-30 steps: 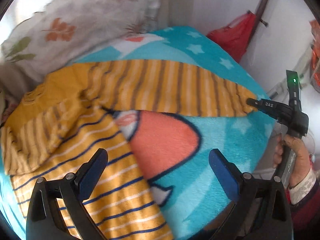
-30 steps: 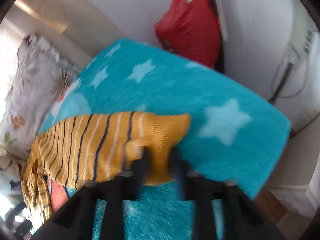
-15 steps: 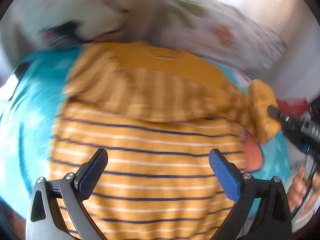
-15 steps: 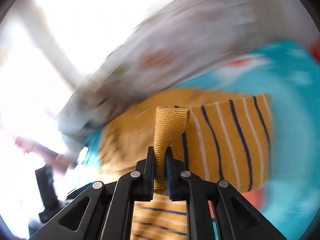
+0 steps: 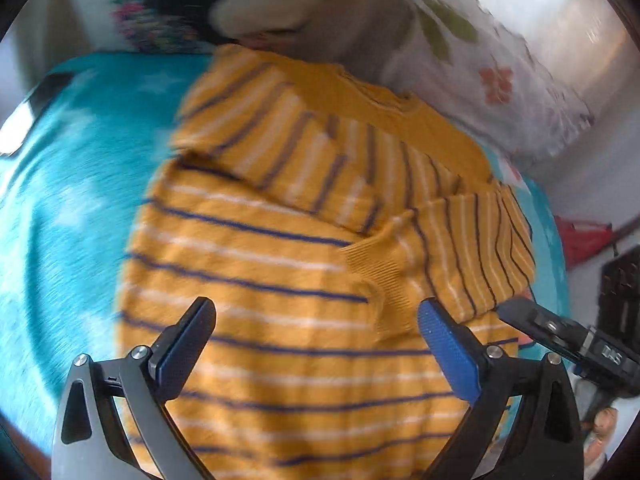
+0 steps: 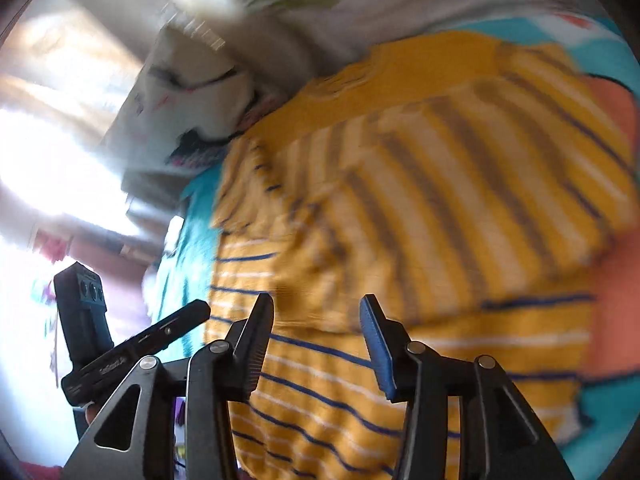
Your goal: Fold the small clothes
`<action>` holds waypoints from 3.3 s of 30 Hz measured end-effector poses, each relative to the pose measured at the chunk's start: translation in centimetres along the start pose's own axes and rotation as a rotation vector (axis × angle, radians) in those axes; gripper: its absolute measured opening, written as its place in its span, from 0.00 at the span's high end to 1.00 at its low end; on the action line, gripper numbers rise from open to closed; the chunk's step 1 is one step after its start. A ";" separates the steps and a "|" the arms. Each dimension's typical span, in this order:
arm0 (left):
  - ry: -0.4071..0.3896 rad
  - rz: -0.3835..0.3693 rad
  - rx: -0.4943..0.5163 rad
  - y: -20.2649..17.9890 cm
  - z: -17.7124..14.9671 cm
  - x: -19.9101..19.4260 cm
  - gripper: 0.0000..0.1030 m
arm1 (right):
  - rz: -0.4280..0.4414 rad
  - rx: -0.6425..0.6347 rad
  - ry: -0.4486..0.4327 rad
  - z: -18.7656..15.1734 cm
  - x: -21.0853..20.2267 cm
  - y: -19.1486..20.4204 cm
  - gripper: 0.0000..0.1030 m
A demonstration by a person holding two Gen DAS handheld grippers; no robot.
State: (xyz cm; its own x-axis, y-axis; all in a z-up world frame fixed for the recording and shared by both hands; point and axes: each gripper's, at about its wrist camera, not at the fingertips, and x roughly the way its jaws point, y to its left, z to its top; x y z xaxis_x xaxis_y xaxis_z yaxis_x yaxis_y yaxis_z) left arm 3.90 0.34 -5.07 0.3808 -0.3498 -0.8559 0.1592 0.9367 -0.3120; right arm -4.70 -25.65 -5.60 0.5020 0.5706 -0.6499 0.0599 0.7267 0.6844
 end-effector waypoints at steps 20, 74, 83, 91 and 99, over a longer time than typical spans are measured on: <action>-0.113 -0.011 0.010 -1.2 5.4 -5.2 0.95 | -0.242 0.129 -0.176 -1.1 -8.7 -5.9 0.53; -0.048 0.258 0.055 11.2 11.8 4.3 0.10 | -0.490 -0.011 -0.237 4.3 2.3 1.5 0.44; -0.043 0.274 0.061 11.7 12.5 4.9 0.09 | -0.308 -0.262 -0.029 4.6 10.5 5.2 0.59; -0.050 0.292 0.059 10.5 12.3 5.2 0.06 | -0.637 -0.339 -0.219 6.4 8.8 4.8 0.61; -0.055 0.300 0.049 10.6 12.4 5.9 0.02 | -0.653 -0.141 -0.247 4.8 5.6 0.9 0.49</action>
State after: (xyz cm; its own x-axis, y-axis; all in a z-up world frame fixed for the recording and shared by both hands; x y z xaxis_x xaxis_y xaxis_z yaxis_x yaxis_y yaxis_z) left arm 19.14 8.01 -8.33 0.4659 -0.0597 -0.8828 0.0753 0.9968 -0.0276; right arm 2.31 -23.64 -7.06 0.5833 -0.0893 -0.8074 0.3111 0.9427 0.1205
